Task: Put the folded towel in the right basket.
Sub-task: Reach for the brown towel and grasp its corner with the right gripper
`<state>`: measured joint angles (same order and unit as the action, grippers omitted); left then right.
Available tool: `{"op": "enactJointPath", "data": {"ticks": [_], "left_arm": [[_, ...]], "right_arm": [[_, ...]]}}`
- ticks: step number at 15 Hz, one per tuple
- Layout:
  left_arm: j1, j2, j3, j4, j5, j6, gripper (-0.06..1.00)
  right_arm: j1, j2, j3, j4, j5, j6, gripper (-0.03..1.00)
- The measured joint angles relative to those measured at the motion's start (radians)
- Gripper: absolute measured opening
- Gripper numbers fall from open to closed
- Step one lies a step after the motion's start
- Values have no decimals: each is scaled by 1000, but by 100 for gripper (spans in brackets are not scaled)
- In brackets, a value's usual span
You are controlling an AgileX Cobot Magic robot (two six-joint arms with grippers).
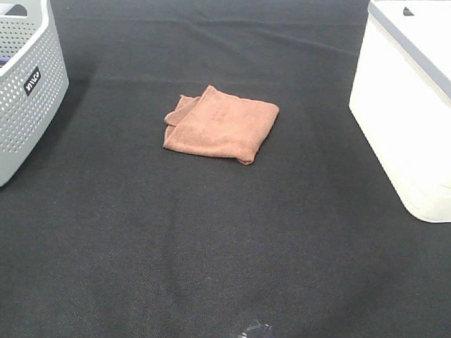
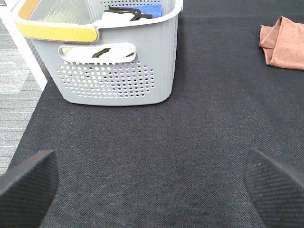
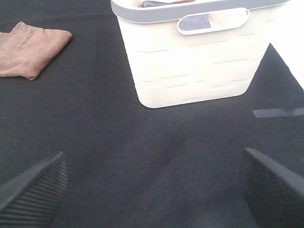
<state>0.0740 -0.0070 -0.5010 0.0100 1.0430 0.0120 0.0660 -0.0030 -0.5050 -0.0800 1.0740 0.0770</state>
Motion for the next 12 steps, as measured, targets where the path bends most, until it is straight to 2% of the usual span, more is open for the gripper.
{"op": "enactJointPath", "data": {"ticks": [12], "left_arm": [[0,0,0,0,0,0,99]], "right_arm": [[0,0,0,0,0,-5,94]]}}
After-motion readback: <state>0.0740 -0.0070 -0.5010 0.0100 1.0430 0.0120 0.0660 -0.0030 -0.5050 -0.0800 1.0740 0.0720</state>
